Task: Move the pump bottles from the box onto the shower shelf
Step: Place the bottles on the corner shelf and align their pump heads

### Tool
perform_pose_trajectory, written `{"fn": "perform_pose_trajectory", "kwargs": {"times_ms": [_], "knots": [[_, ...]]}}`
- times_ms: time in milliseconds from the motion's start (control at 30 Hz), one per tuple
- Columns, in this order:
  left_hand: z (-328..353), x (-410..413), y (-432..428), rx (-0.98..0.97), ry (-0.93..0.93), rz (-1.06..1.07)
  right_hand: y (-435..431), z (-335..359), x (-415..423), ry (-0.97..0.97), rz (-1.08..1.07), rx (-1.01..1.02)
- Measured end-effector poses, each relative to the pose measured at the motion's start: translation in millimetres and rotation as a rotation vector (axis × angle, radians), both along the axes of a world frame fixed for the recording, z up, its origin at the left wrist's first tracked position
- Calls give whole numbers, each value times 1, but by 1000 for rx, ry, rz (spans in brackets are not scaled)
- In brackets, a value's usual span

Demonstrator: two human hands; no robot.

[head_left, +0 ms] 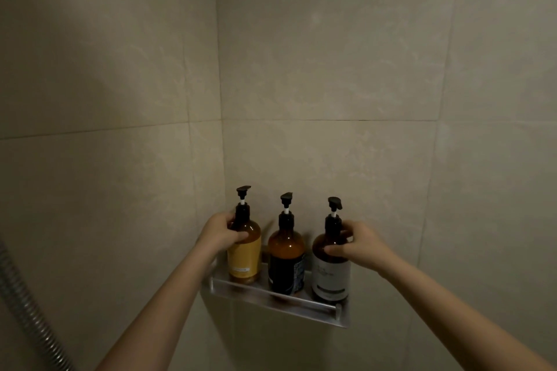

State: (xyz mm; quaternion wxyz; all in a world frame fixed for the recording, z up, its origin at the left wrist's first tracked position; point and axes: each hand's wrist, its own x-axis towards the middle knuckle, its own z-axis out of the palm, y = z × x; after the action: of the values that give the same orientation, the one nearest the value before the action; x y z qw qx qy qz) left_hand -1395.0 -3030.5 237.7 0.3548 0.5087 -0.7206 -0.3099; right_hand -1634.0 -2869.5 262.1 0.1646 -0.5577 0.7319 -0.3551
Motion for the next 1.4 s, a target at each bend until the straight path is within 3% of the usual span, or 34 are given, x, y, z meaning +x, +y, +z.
{"fn": "perform_pose_trajectory", "kwargs": {"times_ms": [533,667,733,967,1167,1400], "knots": [[-10,1,14,-102,44,22,3,-7,2,-68,-25,-38],[-10,-7,51,-425,92,257,2,-8,2,-56,-24,-40],[-11,-19,69,-496,188,211,3,-9,1,-52,-22,-46],[-9,-50,81,-198,110,-79,2,-10,-3,-56,-11,-48],[-5,-56,75,-219,8,-132,1,-14,-5,-56,-12,-64],[3,-63,78,-316,-73,-39,2,-13,-3,-89,3,-64]]}}
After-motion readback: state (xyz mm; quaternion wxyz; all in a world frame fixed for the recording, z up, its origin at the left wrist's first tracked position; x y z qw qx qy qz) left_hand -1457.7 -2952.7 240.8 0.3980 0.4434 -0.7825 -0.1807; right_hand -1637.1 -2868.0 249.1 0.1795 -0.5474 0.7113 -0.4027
